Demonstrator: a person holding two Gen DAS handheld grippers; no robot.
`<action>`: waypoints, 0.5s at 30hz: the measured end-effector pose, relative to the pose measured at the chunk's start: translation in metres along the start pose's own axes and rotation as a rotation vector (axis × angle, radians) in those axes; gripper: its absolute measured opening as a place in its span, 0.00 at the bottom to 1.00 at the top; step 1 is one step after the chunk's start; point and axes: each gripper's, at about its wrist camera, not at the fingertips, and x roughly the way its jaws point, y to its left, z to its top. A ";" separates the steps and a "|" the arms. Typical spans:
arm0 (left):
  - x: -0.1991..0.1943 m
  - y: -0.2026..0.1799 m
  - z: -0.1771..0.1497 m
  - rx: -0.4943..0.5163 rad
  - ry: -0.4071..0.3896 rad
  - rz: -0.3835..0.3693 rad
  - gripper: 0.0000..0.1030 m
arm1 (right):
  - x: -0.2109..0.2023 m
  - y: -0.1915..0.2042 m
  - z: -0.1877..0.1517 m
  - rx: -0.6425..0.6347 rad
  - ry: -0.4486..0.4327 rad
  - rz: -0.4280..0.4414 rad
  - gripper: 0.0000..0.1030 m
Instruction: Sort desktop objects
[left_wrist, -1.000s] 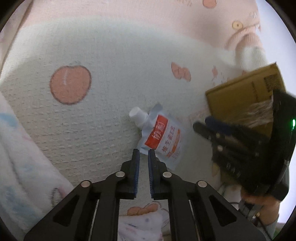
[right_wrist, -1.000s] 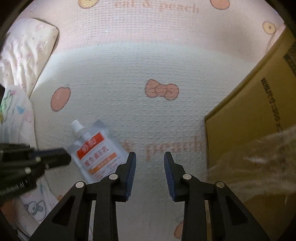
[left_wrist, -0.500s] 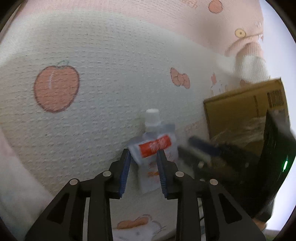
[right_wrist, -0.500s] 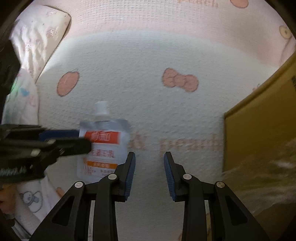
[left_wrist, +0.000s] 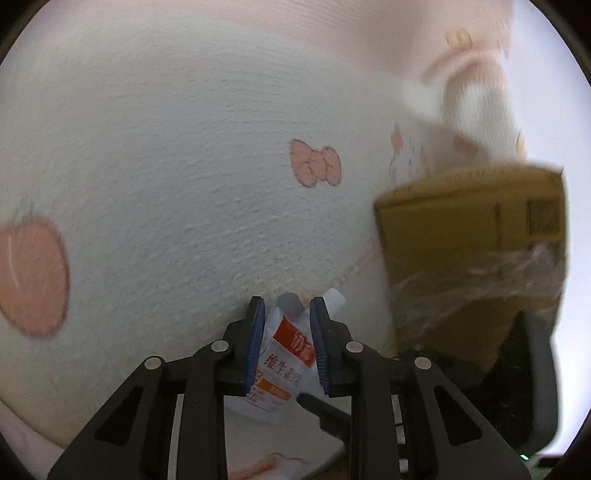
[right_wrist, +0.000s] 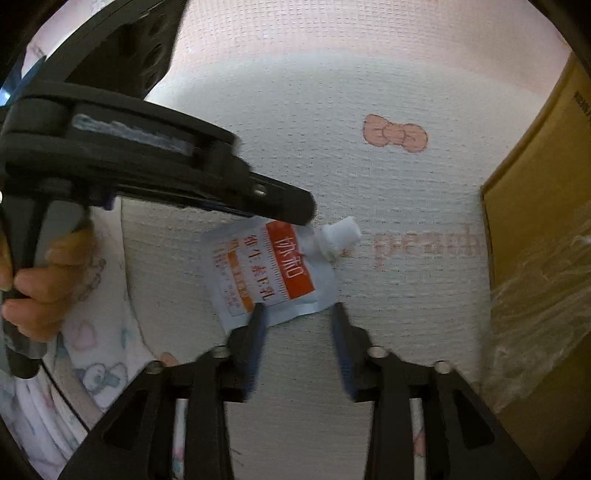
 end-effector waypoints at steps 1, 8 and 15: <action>0.001 -0.005 0.001 0.031 0.003 0.020 0.27 | 0.000 0.002 -0.001 -0.001 -0.004 -0.003 0.38; -0.021 -0.014 -0.002 0.015 -0.102 0.044 0.29 | -0.007 0.002 -0.011 0.091 -0.033 0.123 0.38; -0.053 -0.009 -0.026 -0.042 -0.195 0.055 0.47 | -0.025 0.013 -0.016 0.066 -0.062 0.030 0.41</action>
